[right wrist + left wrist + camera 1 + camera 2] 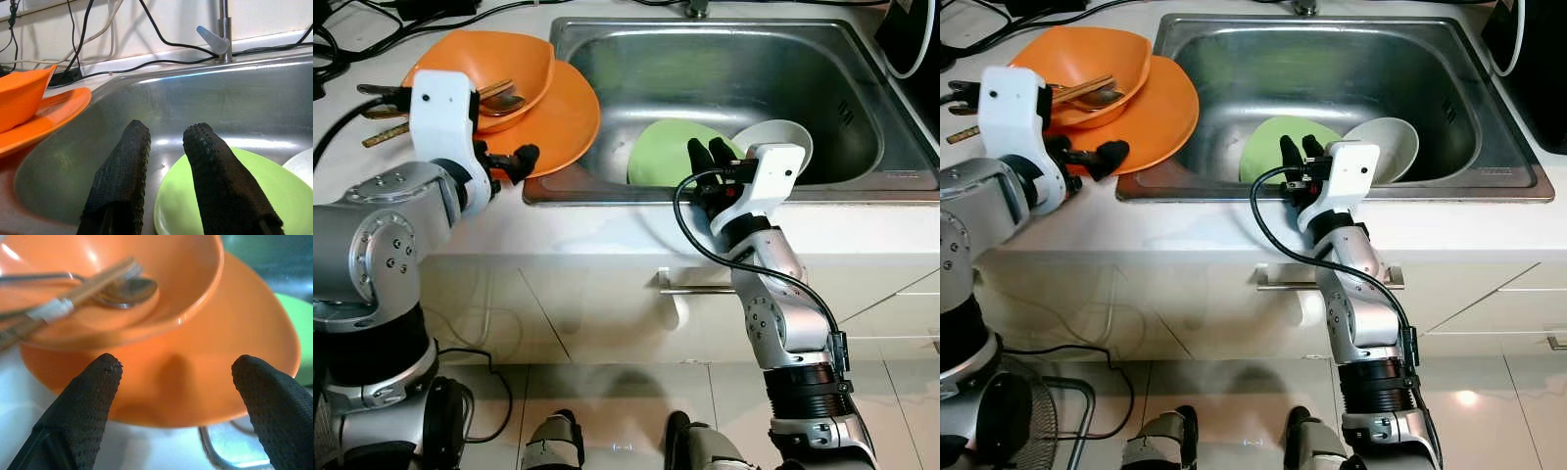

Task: Kitchen organization

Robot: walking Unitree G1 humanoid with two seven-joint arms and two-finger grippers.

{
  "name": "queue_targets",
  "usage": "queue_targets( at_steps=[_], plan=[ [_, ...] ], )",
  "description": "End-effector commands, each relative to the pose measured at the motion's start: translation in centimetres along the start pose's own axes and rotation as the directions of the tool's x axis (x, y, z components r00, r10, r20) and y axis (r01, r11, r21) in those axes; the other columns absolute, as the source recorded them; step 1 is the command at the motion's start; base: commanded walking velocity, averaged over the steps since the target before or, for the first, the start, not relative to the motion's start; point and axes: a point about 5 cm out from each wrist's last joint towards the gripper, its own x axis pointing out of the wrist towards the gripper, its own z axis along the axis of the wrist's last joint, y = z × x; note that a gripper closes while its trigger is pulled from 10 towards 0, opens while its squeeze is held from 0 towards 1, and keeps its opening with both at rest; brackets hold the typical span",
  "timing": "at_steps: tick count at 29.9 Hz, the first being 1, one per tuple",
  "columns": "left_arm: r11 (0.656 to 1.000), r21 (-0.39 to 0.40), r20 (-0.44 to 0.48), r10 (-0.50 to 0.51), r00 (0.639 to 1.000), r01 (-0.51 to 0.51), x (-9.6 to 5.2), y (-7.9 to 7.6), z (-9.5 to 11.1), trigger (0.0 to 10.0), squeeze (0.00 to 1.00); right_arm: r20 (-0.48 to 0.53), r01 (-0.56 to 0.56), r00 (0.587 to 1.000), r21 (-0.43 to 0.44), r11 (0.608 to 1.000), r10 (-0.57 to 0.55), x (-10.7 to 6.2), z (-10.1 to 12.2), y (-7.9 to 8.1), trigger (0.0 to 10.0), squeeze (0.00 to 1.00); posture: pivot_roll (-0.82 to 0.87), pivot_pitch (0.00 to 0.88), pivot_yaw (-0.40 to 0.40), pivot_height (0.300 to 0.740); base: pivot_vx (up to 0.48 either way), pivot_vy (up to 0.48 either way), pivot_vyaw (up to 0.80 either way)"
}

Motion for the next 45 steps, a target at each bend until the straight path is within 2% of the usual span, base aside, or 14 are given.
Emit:
queue_targets(
  at_steps=[1,6,11,17,24,28,31,37,40,45],
  plan=[
    [1.0,0.017,0.036,-0.016,0.999,0.016,-0.3,-0.1,0.6,10.0,0.0,-0.03,0.016,0.999,0.01,1.0,-0.016,-0.2,-0.7,-0.4,10.0,0.0,0.19,0.205,0.024,0.74,0.0,0.0,0.0],
    [1.0,0.0,0.004,-0.012,1.0,0.012,0.6,-0.1,-0.1,10.0,0.0,-0.024,0.012,1.0,0.01,1.0,-0.012,0.0,-0.6,-0.3,10.0,0.0,0.18,0.201,0.025,0.74,0.0,0.0,0.0],
    [0.996,-0.086,-0.047,-0.033,0.998,0.028,2.3,-0.3,-0.9,10.0,0.0,-0.019,0.018,1.0,-0.001,1.0,-0.018,0.0,-0.4,-0.6,10.0,0.0,0.16,0.195,0.027,0.74,0.0,0.0,0.0],
    [0.993,-0.105,-0.049,-0.065,0.997,0.059,2.9,-1.1,-0.9,10.0,0.0,-0.013,0.028,1.0,-0.009,1.0,-0.029,-0.1,-0.2,-0.9,10.0,0.0,0.15,0.195,0.029,0.74,0.0,0.0,0.0],
    [0.989,-0.139,-0.051,-0.052,0.997,0.044,4.3,-1.2,-0.9,10.0,0.0,-0.014,0.028,1.0,-0.008,1.0,-0.028,-0.2,-0.2,-0.8,10.0,0.0,0.14,0.193,0.032,0.74,0.0,0.0,0.0],
    [0.989,-0.147,-0.073,-0.038,0.997,0.027,5.4,-1.1,-1.3,10.0,0.0,-0.016,0.03,0.999,-0.01,1.0,-0.03,-0.3,-0.3,-0.8,10.0,0.0,0.13,0.192,0.035,0.74,0.0,0.0,0.0],
    [0.992,-0.128,-0.089,0.007,0.996,-0.018,6.2,-0.2,-1.7,10.0,0.0,-0.014,0.034,0.999,-0.012,0.999,-0.034,-0.3,-0.2,-0.9,10.0,0.0,0.12,0.191,0.039,0.74,0.0,0.0,0.0],
    [0.989,-0.13,-0.098,0.054,0.994,-0.067,6.7,1.1,-1.8,10.0,0.0,-0.013,0.038,0.999,-0.014,0.999,-0.038,-0.4,-0.2,-0.9,10.0,0.0,0.12,0.191,0.043,0.74,0.0,0.0,0.0],
    [0.987,-0.129,-0.145,0.074,0.987,-0.093,6.9,2.1,-2.6,10.0,0.0,-0.013,0.038,0.999,-0.014,0.999,-0.039,-0.4,-0.2,-0.9,10.0,0.0,0.13,0.191,0.046,0.74,0.0,0.0,0.0],
    [0.993,-0.119,-0.262,-0.008,0.965,-0.024,5.9,2.1,-4.8,10.0,0.0,-0.013,0.037,0.999,-0.011,0.999,-0.037,-0.3,-0.2,-0.9,10.0,0.0,0.14,0.195,0.046,0.74,0.0,0.0,0.0]
  ],
)
